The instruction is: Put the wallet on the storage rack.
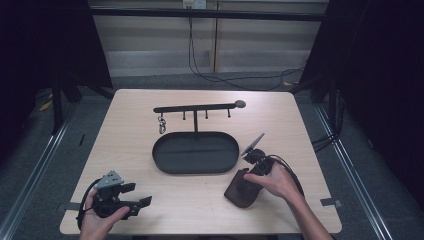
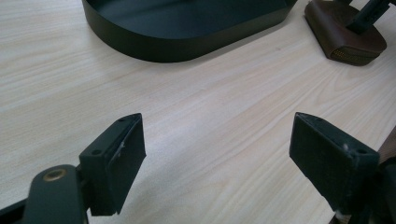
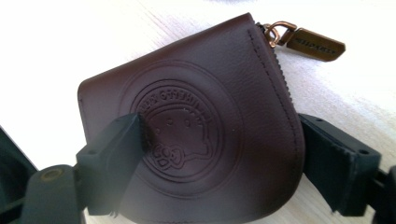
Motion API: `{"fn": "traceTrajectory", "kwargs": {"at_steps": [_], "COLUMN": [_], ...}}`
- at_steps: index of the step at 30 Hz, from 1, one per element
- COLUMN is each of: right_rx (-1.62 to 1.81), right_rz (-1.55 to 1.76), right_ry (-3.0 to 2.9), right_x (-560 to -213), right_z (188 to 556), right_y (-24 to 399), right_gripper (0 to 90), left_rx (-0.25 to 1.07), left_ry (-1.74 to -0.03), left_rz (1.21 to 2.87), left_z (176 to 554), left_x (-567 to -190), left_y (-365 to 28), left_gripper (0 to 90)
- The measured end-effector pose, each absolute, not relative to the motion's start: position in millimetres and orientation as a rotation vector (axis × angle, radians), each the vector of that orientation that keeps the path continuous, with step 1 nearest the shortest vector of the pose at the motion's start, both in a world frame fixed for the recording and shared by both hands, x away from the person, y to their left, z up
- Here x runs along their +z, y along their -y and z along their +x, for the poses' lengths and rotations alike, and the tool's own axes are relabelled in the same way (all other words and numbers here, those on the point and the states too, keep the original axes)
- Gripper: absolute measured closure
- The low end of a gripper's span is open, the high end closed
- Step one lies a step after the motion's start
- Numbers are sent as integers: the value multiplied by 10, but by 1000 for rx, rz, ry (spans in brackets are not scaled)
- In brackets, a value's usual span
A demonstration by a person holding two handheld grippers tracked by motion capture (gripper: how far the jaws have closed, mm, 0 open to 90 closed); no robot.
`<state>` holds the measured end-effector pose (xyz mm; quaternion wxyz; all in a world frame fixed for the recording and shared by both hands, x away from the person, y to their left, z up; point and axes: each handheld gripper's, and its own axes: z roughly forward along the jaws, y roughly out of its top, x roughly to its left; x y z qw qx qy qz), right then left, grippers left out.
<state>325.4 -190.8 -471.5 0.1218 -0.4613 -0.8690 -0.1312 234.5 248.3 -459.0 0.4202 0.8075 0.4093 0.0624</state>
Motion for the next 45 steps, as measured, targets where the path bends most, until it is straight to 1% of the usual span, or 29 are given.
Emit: {"fn": "traceTrajectory", "kwargs": {"at_steps": [8,9,12,14,17,22,27,32,39,40,41,45], "right_rx": [-359,-361,-374,-376,-376,-406,-395,-422,-407,-405,-424,-414], "right_rz": [-1377,-1392,-1430,-1437,-1436,-1453,-1457,-1464,-1459,-1456,-1456,-1462], "right_ry": [2495,2500,2490,2486,2500,2515,2524,2542,2597,2599,2586,2609], "right_x": [-4696,-4681,-4614,-4599,-4581,-4471,-4429,-4315,-4198,-4182,-4158,-4086], "right_z": [3275,3266,3266,3263,3254,3254,3247,3238,3239,3240,3242,3243], "right_y": [1918,1920,1982,2008,1996,2022,2004,2024,2000,1994,2000,1987], "right_gripper": [209,232,371,395,406,507,527,601,608,649,661,669], "left_rx": [160,160,152,154,156,157,150,147,148,145,142,144], "left_ry": [-1027,-1027,-1029,-1027,-1031,-1026,-1032,-1024,-1023,-1021,-1021,-1015], "left_rz": [2029,2031,2035,2036,2033,2036,2028,2036,2040,2040,2038,2042], "left_z": [2350,2352,2361,2362,2361,2372,2387,2388,2382,2384,2385,2382], "left_x": [-4588,-4591,-4598,-4598,-4595,-4597,-4600,-4598,-4602,-4602,-4601,-4597], "left_y": [-2495,-2494,-2495,-2495,-2496,-2504,-2527,-2524,-2512,-2512,-2512,-2515], "left_gripper": [184,184,184,188,189,189,190,190,190,190,190,190]}}
